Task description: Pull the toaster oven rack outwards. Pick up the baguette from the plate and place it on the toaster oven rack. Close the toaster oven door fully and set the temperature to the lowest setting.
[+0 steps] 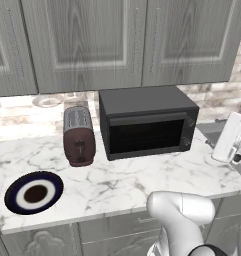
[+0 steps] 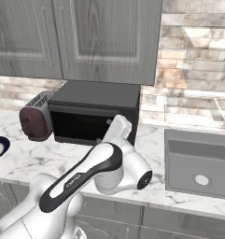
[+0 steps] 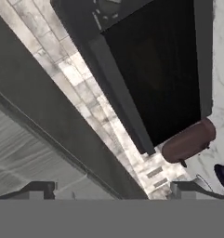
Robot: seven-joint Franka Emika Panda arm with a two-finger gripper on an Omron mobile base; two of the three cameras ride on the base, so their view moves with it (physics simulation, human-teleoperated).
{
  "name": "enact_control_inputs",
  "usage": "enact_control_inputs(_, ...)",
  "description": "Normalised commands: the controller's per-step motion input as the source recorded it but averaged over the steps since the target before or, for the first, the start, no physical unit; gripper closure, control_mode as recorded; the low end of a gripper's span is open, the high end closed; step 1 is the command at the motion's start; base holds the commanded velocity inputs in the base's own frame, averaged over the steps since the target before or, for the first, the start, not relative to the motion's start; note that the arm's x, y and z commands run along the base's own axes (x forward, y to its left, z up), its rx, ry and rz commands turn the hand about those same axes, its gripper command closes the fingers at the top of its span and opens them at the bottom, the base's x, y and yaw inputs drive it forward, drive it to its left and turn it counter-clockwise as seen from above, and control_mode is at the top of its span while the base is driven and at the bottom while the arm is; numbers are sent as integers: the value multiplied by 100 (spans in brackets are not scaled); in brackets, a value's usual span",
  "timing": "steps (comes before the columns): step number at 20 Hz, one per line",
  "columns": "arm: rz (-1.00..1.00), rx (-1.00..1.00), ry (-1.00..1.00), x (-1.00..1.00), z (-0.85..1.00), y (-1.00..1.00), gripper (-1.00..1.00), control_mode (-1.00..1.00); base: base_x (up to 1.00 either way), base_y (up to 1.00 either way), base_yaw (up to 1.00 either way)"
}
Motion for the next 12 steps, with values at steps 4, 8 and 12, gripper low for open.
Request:
enact_control_inputs(4, -5, 38, 9, 41, 0, -1, -100, -100, 0, 0, 0)
enact_control_inputs(8, -8, 48, 14, 23, 0, -14, -100, -100, 0, 0, 0)
enact_control_inputs(12, -9, 50, 18, 13, -1, -15, -100, -100, 0, 0, 0)
